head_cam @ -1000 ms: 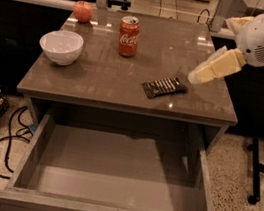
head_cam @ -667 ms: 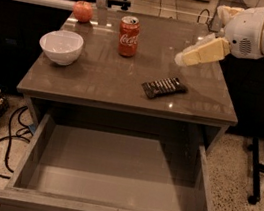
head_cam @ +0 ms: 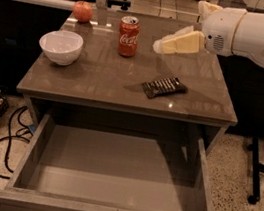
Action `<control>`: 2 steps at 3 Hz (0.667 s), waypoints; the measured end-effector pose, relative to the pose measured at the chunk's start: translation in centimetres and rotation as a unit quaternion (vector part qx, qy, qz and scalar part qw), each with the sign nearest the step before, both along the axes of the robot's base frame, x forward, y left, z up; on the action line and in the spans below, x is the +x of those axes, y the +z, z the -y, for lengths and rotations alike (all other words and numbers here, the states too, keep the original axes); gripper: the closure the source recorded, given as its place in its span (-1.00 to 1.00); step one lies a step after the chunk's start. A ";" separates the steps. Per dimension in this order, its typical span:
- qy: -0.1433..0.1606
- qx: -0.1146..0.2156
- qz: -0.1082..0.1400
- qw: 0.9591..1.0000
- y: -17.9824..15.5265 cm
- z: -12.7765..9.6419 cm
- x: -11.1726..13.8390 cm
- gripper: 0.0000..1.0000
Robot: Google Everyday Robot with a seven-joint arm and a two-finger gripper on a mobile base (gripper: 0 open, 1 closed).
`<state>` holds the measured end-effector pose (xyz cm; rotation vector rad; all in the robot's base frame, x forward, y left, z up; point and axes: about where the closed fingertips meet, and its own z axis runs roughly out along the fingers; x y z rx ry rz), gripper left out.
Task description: Place coke can into top drawer
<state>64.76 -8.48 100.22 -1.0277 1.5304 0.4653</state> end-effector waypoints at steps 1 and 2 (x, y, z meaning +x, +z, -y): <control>-0.005 0.007 0.004 1.000 -1.3 -1.6 4.0 -1.00; 0.002 0.013 0.002 1.000 -2.8 -4.5 7.8 -1.00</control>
Offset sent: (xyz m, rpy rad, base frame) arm 0.1228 0.0743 -0.0451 0.0423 -0.0019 0.0156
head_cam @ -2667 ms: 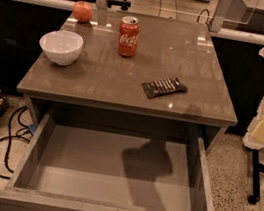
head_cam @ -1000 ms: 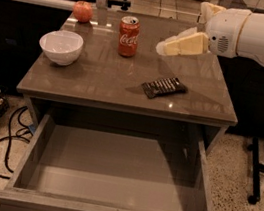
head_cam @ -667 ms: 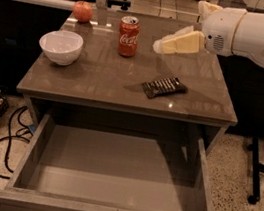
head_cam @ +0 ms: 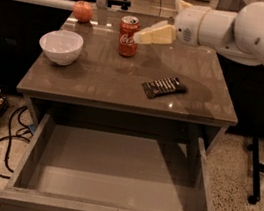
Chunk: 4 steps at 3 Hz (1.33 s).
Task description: Place coke can into top drawer
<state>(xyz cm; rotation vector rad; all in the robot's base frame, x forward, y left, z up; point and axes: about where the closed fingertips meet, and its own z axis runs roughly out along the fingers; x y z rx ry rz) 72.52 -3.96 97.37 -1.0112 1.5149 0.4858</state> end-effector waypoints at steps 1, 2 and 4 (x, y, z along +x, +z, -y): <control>0.004 0.004 -0.003 1.000 -1.4 -2.1 2.4 -1.00; 0.003 0.012 -0.008 1.000 -3.2 -3.3 4.0 -1.00; 0.027 0.062 -0.009 0.998 -5.6 -7.9 6.9 -1.00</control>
Offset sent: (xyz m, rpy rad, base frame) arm 0.0591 0.0396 -0.0513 0.0428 0.0237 -0.0093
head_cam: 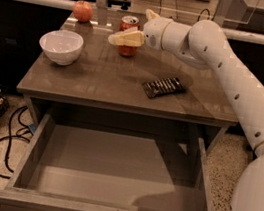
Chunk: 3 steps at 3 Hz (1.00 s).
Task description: Place coke can into top drawer
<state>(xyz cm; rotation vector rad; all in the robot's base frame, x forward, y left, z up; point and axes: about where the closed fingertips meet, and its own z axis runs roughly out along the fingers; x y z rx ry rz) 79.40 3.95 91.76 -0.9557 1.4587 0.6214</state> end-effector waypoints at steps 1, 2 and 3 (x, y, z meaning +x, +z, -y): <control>0.007 0.015 -0.006 1.000 -0.5 -1.6 0.7 -0.66; 0.007 0.024 -0.025 0.999 -1.4 -2.4 0.8 -0.04; 0.009 0.024 -0.024 0.999 -1.4 -2.7 0.7 0.43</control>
Offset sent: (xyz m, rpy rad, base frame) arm 0.0094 0.0234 -0.0240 0.0638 0.0891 0.0020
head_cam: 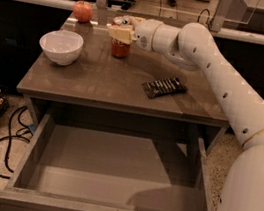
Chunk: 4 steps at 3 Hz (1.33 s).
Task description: Place coke can into top drawer
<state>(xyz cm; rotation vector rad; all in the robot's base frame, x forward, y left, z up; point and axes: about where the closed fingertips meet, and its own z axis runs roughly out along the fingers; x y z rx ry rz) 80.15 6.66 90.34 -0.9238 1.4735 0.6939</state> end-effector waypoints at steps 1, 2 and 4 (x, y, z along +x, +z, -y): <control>0.002 0.000 -0.001 1.000 -0.1 -0.3 0.0 0.88; 0.004 0.000 -0.001 1.000 -0.1 -0.5 -0.1 1.00; -0.008 0.009 0.007 1.000 1.8 1.2 -1.6 1.00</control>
Offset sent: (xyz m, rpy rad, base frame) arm -0.0005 0.0029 -0.0005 0.0004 0.0009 0.0039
